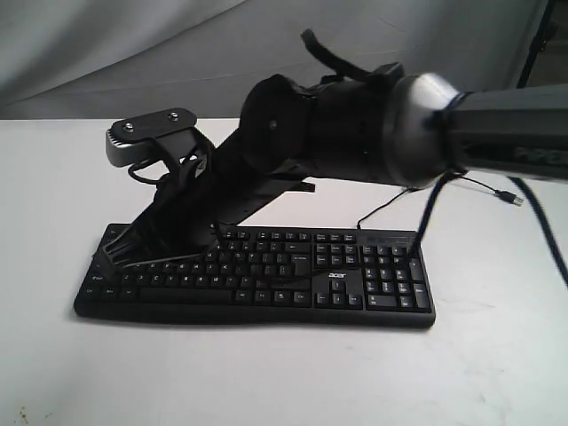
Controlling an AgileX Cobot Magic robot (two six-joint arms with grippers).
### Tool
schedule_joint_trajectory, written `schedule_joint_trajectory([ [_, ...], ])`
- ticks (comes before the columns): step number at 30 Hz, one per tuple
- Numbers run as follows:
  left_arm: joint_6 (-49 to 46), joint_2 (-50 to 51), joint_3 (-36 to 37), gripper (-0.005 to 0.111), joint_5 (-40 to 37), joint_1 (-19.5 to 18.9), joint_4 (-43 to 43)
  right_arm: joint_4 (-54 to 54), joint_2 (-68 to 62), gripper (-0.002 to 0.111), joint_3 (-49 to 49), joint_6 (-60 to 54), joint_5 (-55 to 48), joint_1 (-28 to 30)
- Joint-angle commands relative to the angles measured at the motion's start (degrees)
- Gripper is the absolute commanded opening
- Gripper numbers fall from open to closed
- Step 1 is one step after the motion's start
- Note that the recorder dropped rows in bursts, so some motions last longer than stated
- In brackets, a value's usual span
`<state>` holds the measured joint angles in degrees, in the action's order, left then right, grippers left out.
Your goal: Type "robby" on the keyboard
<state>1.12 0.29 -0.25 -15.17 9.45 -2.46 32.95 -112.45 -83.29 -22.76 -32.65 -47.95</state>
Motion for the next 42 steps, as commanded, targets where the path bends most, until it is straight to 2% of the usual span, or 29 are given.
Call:
schedule_joint_trajectory([
  [1, 0.2, -0.3, 0.2, 0.0, -0.1, 0.4, -0.3, -0.2, -4.7, 0.0, -5.4, -4.5, 2.2, -0.2],
  [9, 0.2, -0.3, 0.2, 0.0, -0.1, 0.4, -0.3, -12.2, -15.4, 0.0, -17.3, -3.1, 1.6, -0.8],
  [18, 0.2, -0.3, 0.2, 0.0, -0.1, 0.4, -0.3, -17.7, -22.9, 0.0, -25.5, -2.3, -2.2, -0.6],
  [30, 0.2, -0.3, 0.2, 0.0, -0.1, 0.4, -0.3, -20.4, -24.5, 0.0, -26.5, 2.8, -2.2, -0.4],
  [42, 0.2, -0.3, 0.2, 0.0, -0.1, 0.4, -0.3, -21.0, -25.5, 0.0, -26.5, 5.4, 2.1, 0.1],
])
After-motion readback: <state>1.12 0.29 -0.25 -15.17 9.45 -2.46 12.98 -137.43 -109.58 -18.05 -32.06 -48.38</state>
